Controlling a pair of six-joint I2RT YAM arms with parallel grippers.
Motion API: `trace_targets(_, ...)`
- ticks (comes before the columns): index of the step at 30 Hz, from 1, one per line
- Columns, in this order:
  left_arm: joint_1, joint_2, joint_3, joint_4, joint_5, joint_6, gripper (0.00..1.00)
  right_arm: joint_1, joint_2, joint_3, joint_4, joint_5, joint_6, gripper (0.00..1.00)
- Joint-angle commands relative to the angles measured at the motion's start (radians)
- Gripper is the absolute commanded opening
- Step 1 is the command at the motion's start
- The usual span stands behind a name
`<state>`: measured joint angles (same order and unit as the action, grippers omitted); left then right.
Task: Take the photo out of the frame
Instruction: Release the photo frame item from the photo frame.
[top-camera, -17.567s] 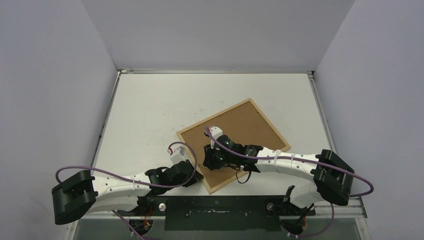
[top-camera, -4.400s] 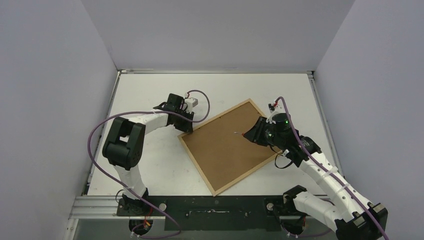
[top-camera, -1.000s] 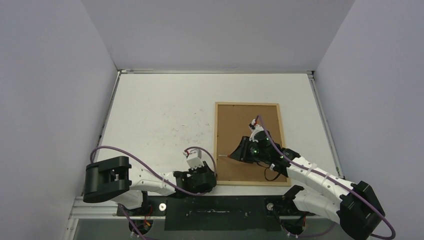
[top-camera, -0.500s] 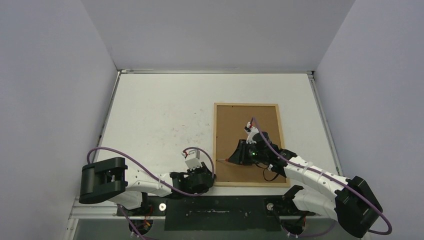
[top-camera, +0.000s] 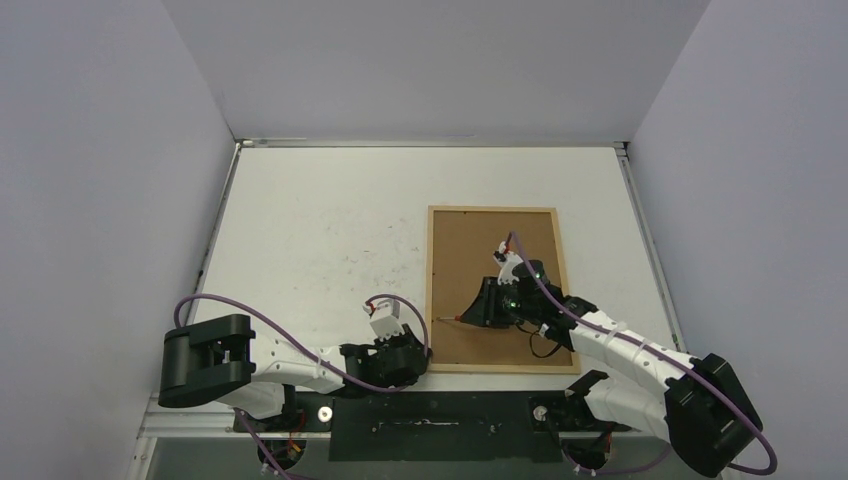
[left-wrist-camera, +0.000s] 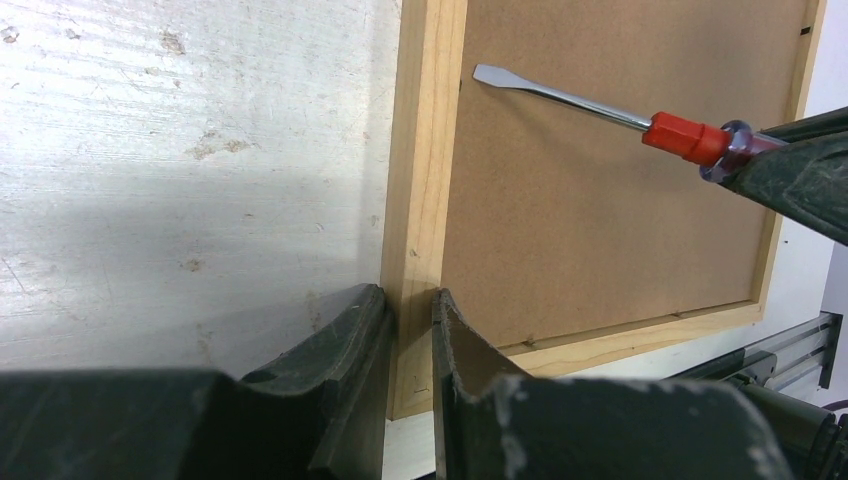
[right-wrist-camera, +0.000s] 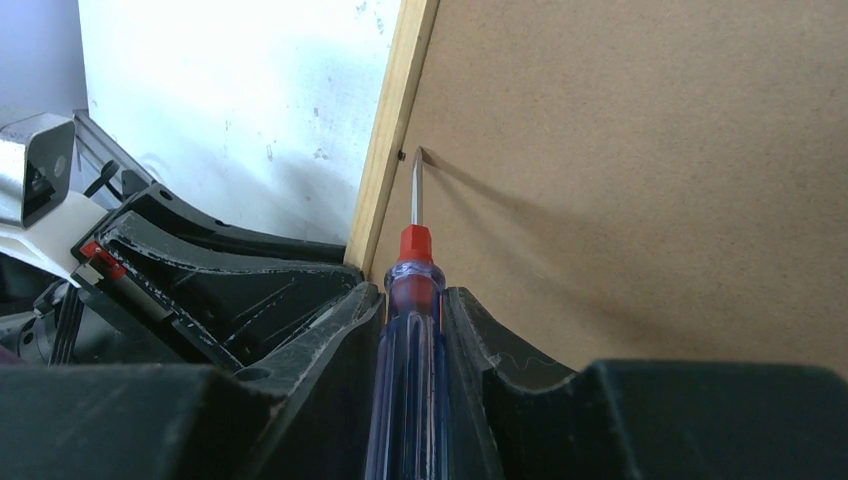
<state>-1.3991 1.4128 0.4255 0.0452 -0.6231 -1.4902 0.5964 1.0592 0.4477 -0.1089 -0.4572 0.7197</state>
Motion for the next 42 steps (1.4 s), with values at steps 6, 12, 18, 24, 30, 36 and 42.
trace_targets(6,-0.009,0.122,-0.080,-0.404,0.199,0.024,0.00,-0.004,0.059,0.003,0.042,-0.061,-0.069,0.00)
trace_targets(12,-0.009,0.119,-0.080,-0.407,0.198,0.022,0.00,-0.008,0.074,0.037,-0.008,-0.074,-0.115,0.00)
trace_targets(18,-0.009,0.113,-0.083,-0.409,0.198,0.021,0.00,-0.046,0.032,0.087,-0.102,-0.107,-0.164,0.00)
trace_targets(24,-0.009,0.117,-0.082,-0.406,0.197,0.022,0.00,-0.046,0.067,0.100,-0.105,-0.191,-0.195,0.00)
trace_targets(30,-0.009,0.114,-0.082,-0.406,0.197,0.025,0.00,-0.047,0.106,0.126,-0.119,-0.220,-0.234,0.00)
trace_targets(36,-0.009,0.110,-0.083,-0.411,0.195,0.024,0.00,-0.054,0.102,0.136,-0.131,-0.184,-0.238,0.00)
trace_targets(42,-0.009,0.105,-0.085,-0.412,0.194,0.022,0.00,-0.058,0.121,0.143,-0.122,-0.184,-0.237,0.00)
